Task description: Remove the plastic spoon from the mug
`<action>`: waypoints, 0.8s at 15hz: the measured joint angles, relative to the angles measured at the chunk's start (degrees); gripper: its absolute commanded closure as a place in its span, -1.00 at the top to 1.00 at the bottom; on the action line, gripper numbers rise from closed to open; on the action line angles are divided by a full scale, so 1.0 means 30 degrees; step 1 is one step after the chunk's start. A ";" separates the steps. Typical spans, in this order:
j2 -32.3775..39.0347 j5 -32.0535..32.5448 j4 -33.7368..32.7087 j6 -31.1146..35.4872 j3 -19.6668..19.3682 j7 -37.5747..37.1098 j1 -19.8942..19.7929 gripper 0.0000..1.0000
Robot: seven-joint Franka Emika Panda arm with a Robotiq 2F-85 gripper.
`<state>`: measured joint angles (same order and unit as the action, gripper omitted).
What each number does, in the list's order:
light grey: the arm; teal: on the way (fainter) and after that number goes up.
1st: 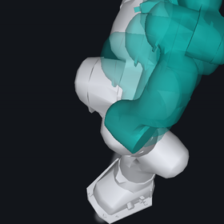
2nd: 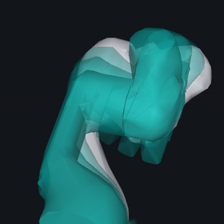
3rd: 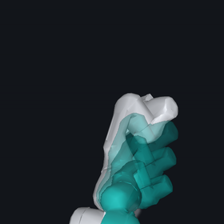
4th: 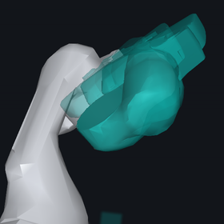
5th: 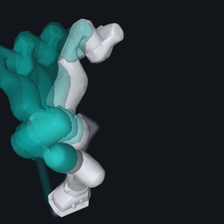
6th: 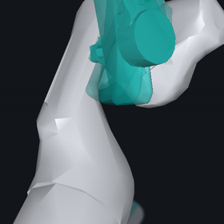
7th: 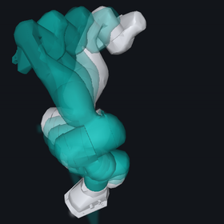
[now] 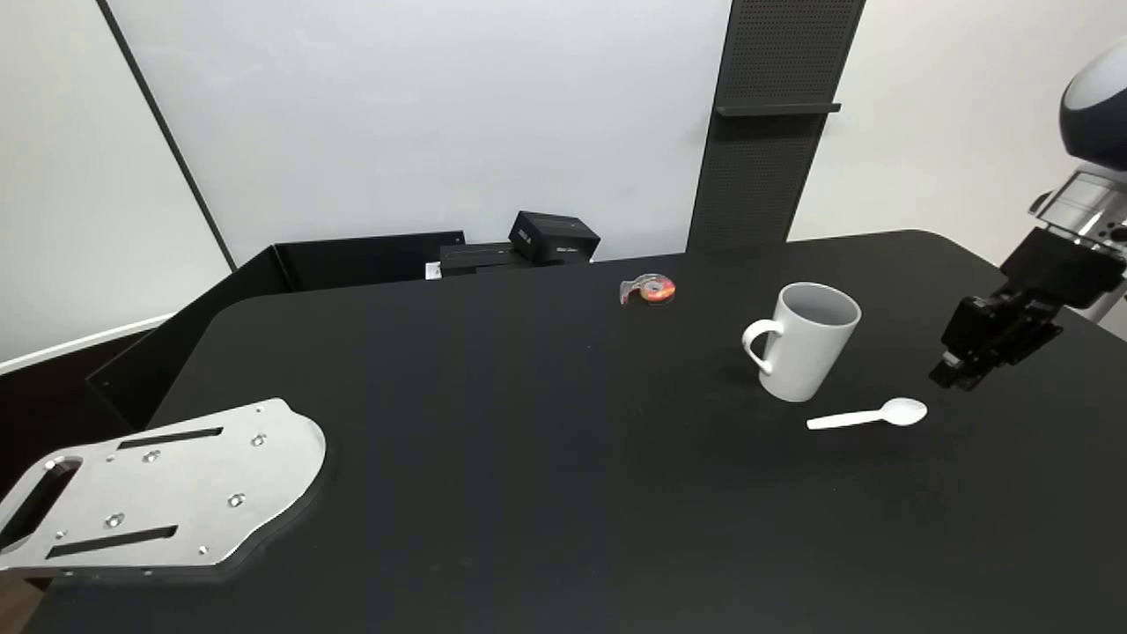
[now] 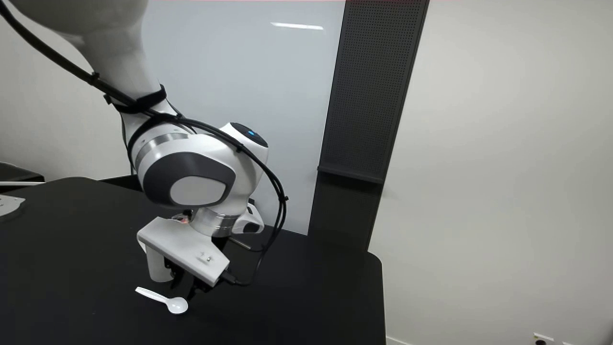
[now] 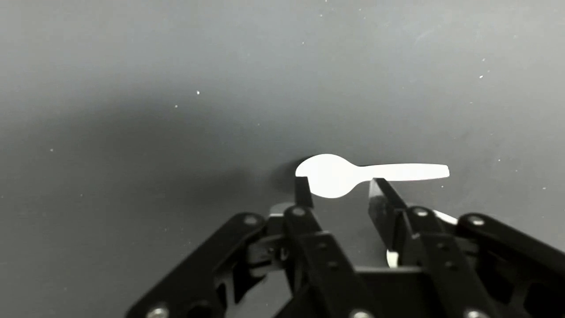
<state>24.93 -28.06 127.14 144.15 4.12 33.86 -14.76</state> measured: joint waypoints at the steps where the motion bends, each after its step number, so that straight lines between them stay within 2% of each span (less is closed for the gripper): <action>1: -0.0069 0.0446 -0.0031 0.0088 -0.0022 -0.0109 0.0098 0.52; 4: -0.0549 0.1895 -0.0049 0.0137 -0.0278 -0.2095 0.0668 0.95; 9: -0.1281 0.6971 -0.0045 0.0146 -0.2059 -0.7377 0.2734 1.00; 12: -0.1488 0.9052 -0.0046 -0.0094 -0.2640 -0.8987 0.3478 1.00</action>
<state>20.46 -0.90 127.01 143.87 -3.80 6.90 -4.32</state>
